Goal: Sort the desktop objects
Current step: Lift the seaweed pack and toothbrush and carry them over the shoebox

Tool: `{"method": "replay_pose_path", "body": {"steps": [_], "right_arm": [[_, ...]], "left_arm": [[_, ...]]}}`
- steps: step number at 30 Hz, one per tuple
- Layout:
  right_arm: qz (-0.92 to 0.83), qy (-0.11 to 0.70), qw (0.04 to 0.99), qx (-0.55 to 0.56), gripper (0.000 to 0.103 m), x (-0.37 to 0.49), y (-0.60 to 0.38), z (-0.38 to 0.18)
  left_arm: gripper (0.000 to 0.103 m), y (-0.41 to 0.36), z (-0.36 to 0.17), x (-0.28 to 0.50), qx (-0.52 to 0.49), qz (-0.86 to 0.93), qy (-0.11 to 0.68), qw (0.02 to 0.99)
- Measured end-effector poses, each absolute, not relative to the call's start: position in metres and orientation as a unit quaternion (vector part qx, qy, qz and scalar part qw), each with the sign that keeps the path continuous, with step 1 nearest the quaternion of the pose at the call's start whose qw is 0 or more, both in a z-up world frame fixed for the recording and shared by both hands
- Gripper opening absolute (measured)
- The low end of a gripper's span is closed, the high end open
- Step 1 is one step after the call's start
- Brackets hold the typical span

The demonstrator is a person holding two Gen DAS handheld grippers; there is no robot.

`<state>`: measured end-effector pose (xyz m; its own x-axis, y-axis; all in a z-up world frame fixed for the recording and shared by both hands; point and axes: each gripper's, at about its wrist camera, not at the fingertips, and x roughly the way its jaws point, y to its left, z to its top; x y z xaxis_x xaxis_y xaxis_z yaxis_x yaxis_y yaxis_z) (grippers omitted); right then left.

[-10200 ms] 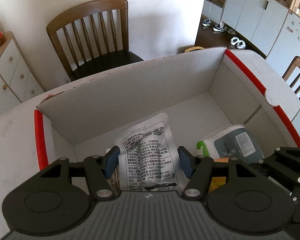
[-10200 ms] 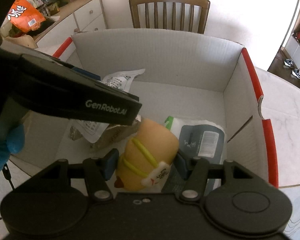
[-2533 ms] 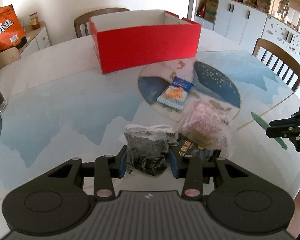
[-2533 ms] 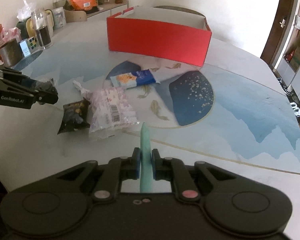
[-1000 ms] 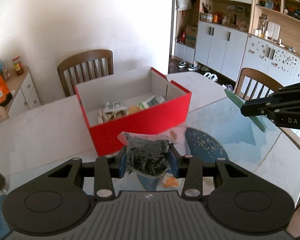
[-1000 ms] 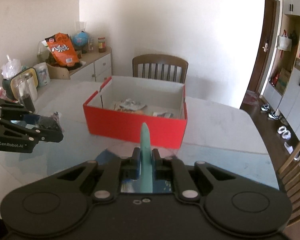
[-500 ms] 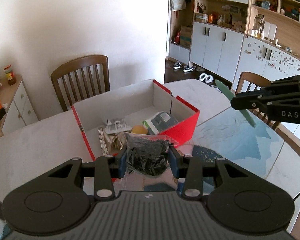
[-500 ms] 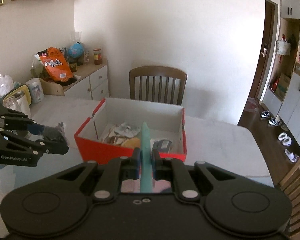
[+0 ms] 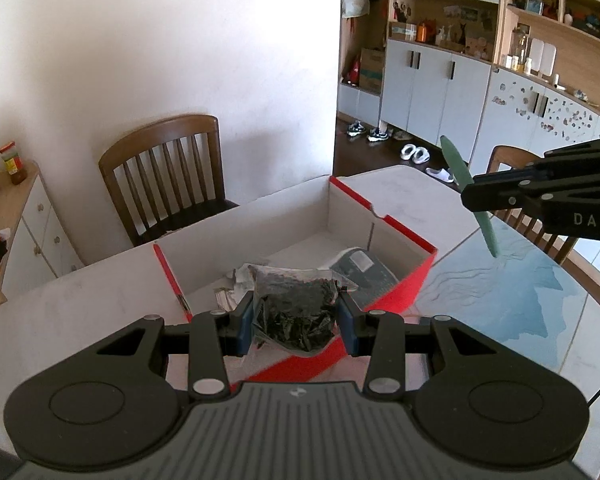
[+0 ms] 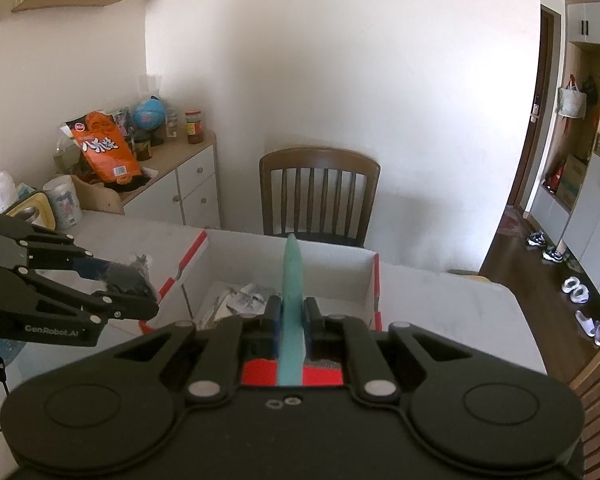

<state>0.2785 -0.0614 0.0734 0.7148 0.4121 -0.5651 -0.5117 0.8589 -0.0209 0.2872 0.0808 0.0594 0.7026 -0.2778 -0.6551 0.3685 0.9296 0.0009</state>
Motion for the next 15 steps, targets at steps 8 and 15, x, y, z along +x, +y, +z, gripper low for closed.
{"method": "replay_pose_path", "body": {"steps": [8, 15], "right_arm": [[0.245, 0.296, 0.920, -0.074, 0.009, 0.311, -0.051, 0.071], [0.243, 0.312, 0.916, -0.070, 0.010, 0.335, -0.040, 0.061]], "left_arm": [[0.040, 0.087, 0.052, 0.327, 0.061, -0.182, 0.361, 0.913], [0.040, 0.085, 0.038, 0.359, 0.063, -0.184, 0.381, 0.904]]}}
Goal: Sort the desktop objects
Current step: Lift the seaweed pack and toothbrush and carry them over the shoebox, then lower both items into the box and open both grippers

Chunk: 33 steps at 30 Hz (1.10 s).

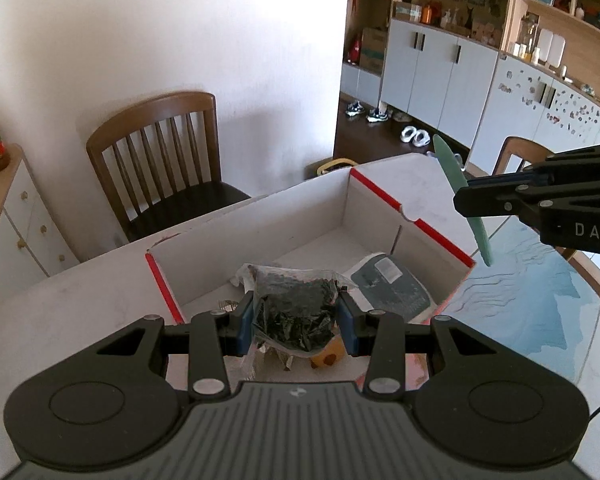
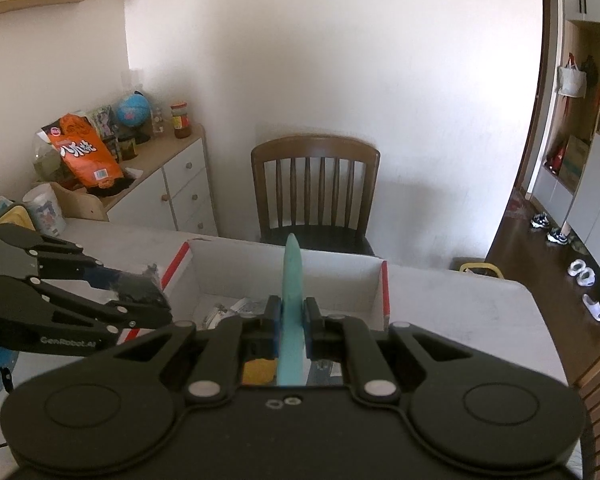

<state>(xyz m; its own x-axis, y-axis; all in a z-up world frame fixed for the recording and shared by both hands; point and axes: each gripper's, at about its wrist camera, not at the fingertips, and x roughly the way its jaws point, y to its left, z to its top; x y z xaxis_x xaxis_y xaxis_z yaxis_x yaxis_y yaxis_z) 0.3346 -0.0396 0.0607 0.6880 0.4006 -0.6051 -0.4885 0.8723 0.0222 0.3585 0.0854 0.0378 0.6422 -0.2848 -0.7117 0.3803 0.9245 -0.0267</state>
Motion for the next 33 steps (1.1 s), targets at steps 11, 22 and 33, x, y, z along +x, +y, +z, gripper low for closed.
{"method": "replay_pose_path", "body": {"steps": [11, 22, 33], "right_arm": [[0.224, 0.347, 0.909, -0.051, 0.009, 0.370, -0.033, 0.034], [0.217, 0.382, 0.895, -0.069, 0.009, 0.386, -0.019, 0.003], [0.218, 0.416, 0.880, -0.075, 0.009, 0.393, -0.008, -0.018]], "left_arm": [[0.040, 0.081, 0.006, 0.401, 0.078, -0.176, 0.421, 0.886], [0.040, 0.071, -0.023, 0.421, 0.115, -0.176, 0.460, 0.863], [0.040, 0.056, -0.045, 0.431, 0.171, -0.188, 0.507, 0.824]]}}
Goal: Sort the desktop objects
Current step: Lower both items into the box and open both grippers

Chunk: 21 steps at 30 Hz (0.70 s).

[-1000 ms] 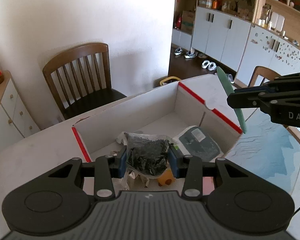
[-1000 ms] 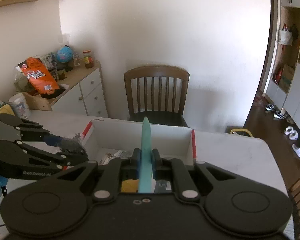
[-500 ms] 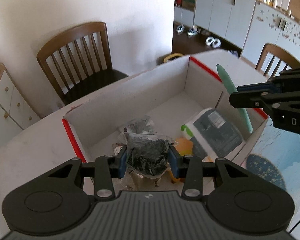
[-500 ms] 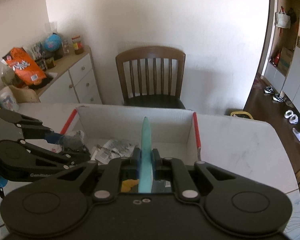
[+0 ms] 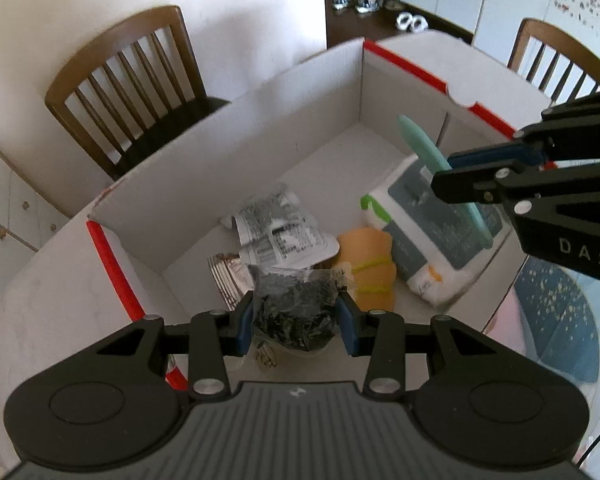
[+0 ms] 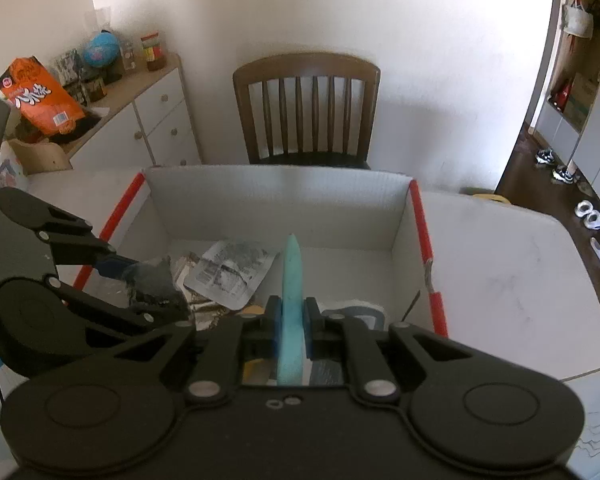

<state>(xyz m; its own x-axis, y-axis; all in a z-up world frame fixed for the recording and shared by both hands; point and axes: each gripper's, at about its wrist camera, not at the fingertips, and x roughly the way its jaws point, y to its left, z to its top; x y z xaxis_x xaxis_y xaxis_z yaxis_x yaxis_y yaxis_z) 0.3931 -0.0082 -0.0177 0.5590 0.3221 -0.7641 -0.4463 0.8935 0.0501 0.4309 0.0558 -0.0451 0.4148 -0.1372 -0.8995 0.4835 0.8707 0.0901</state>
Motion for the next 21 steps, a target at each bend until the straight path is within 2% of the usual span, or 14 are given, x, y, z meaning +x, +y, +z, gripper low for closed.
{"method": "replay_pose_path", "body": {"steps": [21], "right_arm": [[0.200, 0.472, 0.857, -0.062, 0.010, 0.406, -0.006, -0.056]], "left_arm": [[0.041, 0.051, -0.078, 0.442, 0.180, -0.183, 0.558, 0.789]]}}
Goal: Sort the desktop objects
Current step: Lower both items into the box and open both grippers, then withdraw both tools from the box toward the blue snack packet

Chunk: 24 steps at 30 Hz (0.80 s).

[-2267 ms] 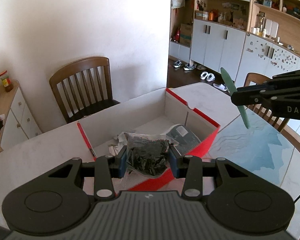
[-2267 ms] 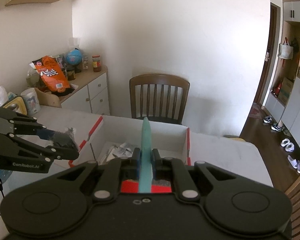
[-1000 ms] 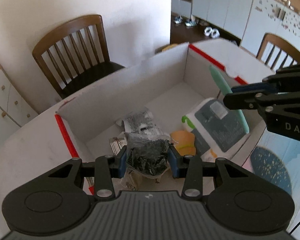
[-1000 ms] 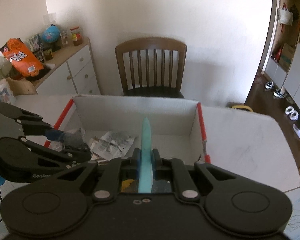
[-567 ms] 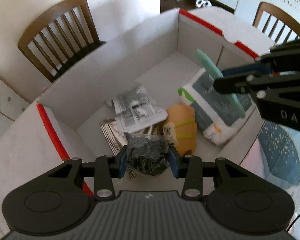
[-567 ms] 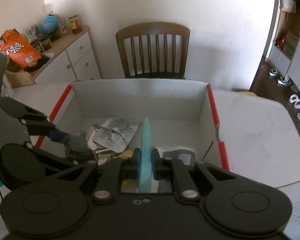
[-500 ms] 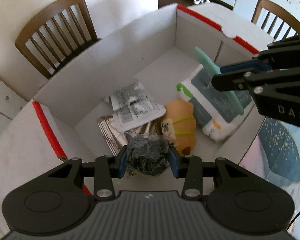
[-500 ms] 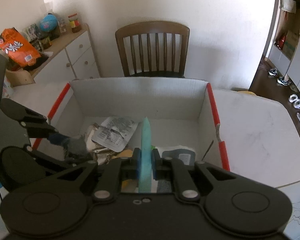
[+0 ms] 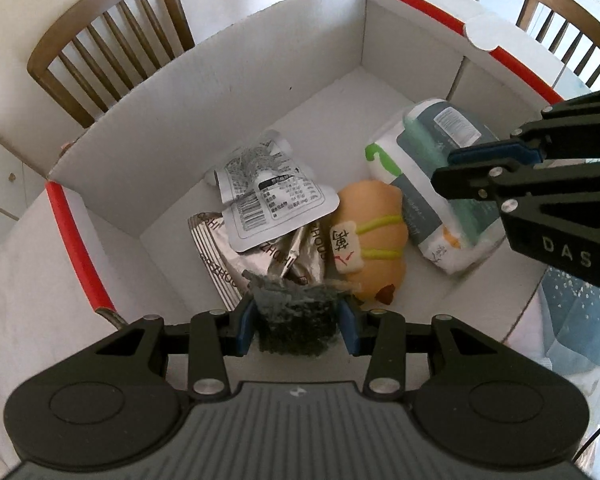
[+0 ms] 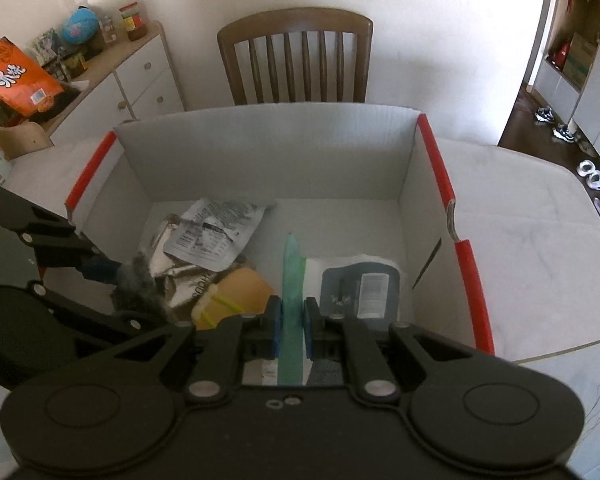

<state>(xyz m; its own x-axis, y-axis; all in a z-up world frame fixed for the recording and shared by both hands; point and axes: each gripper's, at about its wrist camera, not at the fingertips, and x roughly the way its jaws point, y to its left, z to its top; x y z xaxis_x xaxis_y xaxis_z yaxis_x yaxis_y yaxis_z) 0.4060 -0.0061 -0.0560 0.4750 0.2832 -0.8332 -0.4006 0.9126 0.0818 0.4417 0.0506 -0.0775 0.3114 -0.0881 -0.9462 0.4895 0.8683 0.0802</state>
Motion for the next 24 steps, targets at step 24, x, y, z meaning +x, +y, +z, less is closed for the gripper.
{"method": "replay_pose_path", "body": {"steps": [24], "right_arm": [[0.196, 0.469, 0.860, -0.038, 0.032, 0.393, -0.027, -0.038]], "left_arm": [[0.061, 0.062, -0.046, 0.432, 0.162, -0.161, 0.538, 0.811]]}}
